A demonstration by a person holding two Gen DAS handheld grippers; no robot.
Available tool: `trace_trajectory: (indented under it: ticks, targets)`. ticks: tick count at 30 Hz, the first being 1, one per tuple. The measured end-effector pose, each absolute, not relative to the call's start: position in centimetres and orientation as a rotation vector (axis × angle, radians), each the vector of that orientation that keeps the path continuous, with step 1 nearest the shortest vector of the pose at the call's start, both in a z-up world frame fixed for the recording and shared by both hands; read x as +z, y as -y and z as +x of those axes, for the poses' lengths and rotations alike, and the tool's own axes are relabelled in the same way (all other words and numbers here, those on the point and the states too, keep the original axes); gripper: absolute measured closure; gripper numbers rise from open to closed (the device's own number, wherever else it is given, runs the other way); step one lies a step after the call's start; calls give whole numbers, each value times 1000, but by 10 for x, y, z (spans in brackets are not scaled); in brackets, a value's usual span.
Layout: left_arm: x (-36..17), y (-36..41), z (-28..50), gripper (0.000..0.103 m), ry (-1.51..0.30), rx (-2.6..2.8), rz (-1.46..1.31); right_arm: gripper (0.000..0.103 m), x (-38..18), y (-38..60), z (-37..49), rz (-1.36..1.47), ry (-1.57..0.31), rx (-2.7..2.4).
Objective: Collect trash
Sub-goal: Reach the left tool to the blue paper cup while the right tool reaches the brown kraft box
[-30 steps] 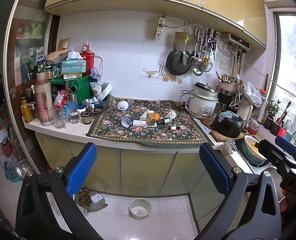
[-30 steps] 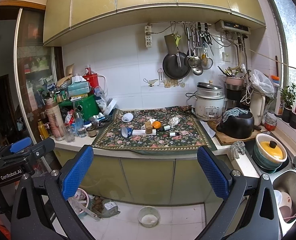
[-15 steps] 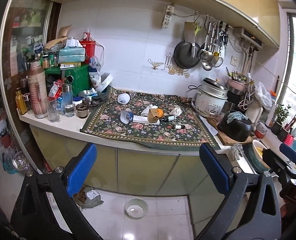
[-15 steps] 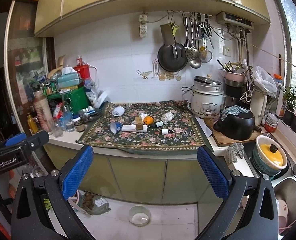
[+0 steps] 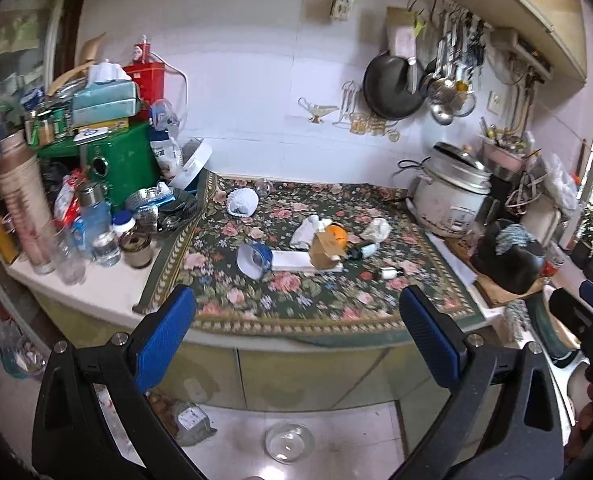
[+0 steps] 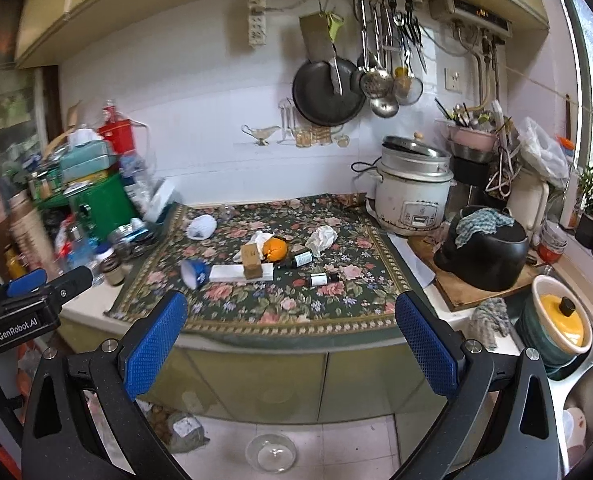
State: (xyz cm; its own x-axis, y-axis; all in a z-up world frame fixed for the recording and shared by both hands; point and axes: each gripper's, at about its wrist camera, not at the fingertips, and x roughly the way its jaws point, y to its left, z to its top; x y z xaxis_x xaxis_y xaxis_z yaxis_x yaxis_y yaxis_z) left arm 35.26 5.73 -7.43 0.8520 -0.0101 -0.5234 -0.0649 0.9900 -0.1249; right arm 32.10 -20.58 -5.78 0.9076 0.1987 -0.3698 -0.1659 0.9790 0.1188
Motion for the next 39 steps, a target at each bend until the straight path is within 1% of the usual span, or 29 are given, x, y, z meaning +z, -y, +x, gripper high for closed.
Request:
trace_trajectory:
  ticks: [6, 9, 13, 17, 23, 28, 35, 37, 38, 39]
  targets:
    - [-101, -86, 437, 2, -603, 23, -111, 0, -66, 188, 386, 116, -443, 119]
    - [-123, -96, 480, 7, -668, 13, -113, 0, -76, 180, 423, 122, -497, 89]
    - [-154, -111, 528, 8, -752, 1, -154, 0, -93, 172, 468, 149, -583, 101]
    - [-183, -121, 569, 12, -811, 22, -191, 0, -110, 160, 513, 156, -666, 138]
    - [-231, -126, 633, 13, -911, 45, -210, 0, -137, 136, 585, 104, -762, 245]
    - [-261, -132, 672, 13, -971, 105, -212, 0, -152, 125, 638, 99, -848, 364]
    - [-285, -137, 693, 14, -1022, 134, -238, 1, -175, 97, 688, 88, -948, 487]
    - [-290, -136, 697, 16, -1034, 139, -239, 3, -182, 88, 696, 76, -969, 504]
    - [-293, -136, 699, 19, -1041, 138, -244, 4, -183, 86, 699, 69, -976, 507]
    - [-295, -136, 700, 22, -1048, 136, -250, 8, -186, 82, 702, 60, -984, 510]
